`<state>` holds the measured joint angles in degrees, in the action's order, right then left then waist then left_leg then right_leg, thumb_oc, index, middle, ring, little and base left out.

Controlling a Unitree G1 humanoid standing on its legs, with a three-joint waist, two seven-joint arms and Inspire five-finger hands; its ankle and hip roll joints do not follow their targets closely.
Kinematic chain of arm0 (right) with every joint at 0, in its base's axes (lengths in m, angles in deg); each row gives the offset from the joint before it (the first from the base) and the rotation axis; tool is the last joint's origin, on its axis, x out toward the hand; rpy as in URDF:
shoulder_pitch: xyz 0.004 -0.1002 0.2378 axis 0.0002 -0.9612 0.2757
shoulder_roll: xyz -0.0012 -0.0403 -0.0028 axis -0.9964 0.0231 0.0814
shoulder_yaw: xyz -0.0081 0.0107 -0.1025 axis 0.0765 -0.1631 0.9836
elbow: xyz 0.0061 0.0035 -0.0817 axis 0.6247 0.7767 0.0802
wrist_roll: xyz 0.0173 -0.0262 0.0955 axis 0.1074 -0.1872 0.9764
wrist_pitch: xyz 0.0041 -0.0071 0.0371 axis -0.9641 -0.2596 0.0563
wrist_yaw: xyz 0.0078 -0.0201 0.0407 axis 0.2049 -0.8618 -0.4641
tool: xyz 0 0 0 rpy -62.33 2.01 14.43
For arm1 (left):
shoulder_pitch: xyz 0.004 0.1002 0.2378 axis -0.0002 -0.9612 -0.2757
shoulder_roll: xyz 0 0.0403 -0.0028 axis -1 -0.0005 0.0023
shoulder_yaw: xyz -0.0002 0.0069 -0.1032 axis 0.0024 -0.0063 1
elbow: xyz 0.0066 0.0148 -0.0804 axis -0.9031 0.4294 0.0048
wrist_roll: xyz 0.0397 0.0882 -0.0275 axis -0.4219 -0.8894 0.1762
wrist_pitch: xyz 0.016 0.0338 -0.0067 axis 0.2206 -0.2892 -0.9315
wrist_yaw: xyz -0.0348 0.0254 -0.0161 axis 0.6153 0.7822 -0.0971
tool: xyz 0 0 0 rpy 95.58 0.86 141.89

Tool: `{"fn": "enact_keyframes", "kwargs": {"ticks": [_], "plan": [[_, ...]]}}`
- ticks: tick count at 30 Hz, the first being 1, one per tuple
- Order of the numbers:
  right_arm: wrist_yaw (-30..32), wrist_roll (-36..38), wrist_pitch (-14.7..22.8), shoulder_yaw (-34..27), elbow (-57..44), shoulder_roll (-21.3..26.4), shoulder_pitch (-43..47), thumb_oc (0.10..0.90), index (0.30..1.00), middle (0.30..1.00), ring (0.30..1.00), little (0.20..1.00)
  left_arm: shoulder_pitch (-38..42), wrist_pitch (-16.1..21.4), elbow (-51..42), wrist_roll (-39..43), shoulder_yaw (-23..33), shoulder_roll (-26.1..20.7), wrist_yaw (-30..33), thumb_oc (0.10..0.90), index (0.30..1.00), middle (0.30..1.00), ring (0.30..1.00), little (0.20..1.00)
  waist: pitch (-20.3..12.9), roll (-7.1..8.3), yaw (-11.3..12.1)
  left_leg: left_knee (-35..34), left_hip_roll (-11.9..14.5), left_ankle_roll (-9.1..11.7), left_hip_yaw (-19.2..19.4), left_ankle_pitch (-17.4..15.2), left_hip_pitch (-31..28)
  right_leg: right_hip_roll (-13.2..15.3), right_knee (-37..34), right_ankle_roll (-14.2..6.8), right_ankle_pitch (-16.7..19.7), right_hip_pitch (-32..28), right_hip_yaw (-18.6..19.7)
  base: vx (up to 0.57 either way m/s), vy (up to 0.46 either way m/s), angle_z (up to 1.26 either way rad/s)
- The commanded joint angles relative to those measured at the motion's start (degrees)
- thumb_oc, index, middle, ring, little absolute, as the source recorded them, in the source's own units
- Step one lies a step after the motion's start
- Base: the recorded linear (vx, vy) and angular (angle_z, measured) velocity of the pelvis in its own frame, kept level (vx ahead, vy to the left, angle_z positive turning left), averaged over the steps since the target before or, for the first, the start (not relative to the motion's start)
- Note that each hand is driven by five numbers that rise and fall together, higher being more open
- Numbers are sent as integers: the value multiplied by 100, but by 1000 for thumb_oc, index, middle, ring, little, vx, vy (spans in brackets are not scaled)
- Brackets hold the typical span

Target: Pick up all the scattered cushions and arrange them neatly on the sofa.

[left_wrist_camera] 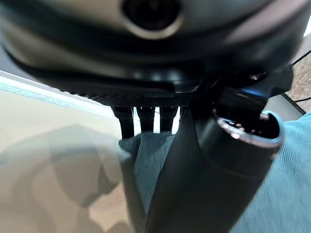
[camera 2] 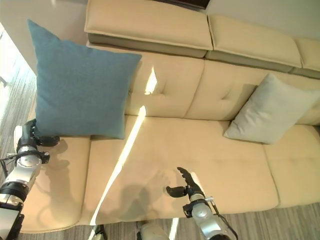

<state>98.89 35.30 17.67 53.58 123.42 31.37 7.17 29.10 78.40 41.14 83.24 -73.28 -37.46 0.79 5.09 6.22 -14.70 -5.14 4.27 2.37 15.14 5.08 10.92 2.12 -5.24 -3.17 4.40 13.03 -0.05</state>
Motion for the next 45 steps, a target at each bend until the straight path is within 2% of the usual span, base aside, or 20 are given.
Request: {"fn": "enact_keyframes", "kwargs": {"ticks": [1,15,16,19,24,25,30,34,35,36,37,40,45], "plan": [[107,20,143,-294,16,400,-93,800,900,900,900,900,288,456,-262,39,-147,70,-279,400,300,300,300,300,-427,-34,69,14,43,230,37,-679,-442,52,24,-672,-149,76,147,0,0,0],[119,-120,166,-540,-217,419,-219,800,900,900,900,900,-499,747,-1529,568,-245,831,-641,400,300,300,300,300,-370,-312,199,14,6,213,-101,-676,-638,89,24,-619,-284,-279,26,-7,-9,2],[157,-71,191,-762,-384,413,-297,800,900,900,900,900,-900,784,-1993,668,-222,1080,-765,400,300,300,300,300,-353,-352,231,14,6,211,-161,-668,-682,97,24,-596,-320,-373,-25,-21,-28,9],[153,-45,214,-971,-552,417,-377,800,900,900,900,900,-1393,769,-2373,653,-213,1207,-1001,400,300,300,300,300,-357,-394,276,14,5,209,-200,-661,-740,105,24,-574,-351,-472,-64,-10,-38,11],[104,-110,226,-1155,-745,534,-401,800,900,900,900,900,-1987,752,-2819,545,-119,1134,-1329,400,300,300,300,300,-362,-472,356,14,7,211,-232,-643,-797,124,24,-552,-390,-580,-109,-9,-9,5],[77,-86,232,-1308,-914,615,-411,800,900,900,900,900,-2297,748,-3001,530,-10,1053,-1469,400,300,300,300,300,-358,-519,403,14,6,217,-265,-630,-818,137,24,-541,-408,-629,-170,-35,-33,11],[26,244,323,-1747,-1233,735,-408,800,900,900,900,900,-3065,697,-3114,363,398,804,-1704,400,300,300,300,300,-375,-628,520,14,14,232,-332,-591,-845,154,24,-507,-455,-713,-271,-20,-14,13],[29,582,393,-1941,-1284,632,-344,800,900,900,900,900,-3397,644,-3090,433,635,832,-1781,400,300,300,300,300,-368,-678,600,14,7,232,-372,-567,-852,155,24,-491,-470,-747,-306,-10,-6,9],[9,666,408,-1964,-1298,594,-351,800,900,900,900,900,-3449,627,-3068,425,679,830,-1801,557,535,535,535,535,-366,-689,610,14,7,235,-377,-564,-853,157,24,-486,-477,-754,-315,-4,-2,6],[8,667,408,-1963,-1299,594,-353,800,900,900,900,900,-3452,626,-3071,425,681,829,-1802,742,813,813,813,813,-367,-688,608,14,7,235,-379,-564,-853,157,24,-486,-477,-755,-316,-4,-2,4],[-14,739,417,-1974,-1295,554,-350,800,900,900,900,900,-3475,612,-3047,390,694,840,-1815,800,900,900,900,900,-366,-698,617,14,6,237,-383,-561,-853,156,24,-482,-480,-758,-320,-10,-7,9],[-118,1039,464,-1909,-1183,350,-295,800,900,900,900,900,-3337,561,-2860,11,688,808,-1780,800,900,900,900,900,-371,-729,631,14,15,256,-412,-544,-833,162,24,-474,-501,-782,-369,-7,-14,10],[-162,1045,456,-1645,-994,249,-126,800,900,900,900,900,-2886,583,-2792,-344,617,686,-1595,800,900,900,900,900,-380,-752,645,14,20,278,-442,-530,-833,162,24,-468,-513,-798,-400,-1,-16,8]]}}
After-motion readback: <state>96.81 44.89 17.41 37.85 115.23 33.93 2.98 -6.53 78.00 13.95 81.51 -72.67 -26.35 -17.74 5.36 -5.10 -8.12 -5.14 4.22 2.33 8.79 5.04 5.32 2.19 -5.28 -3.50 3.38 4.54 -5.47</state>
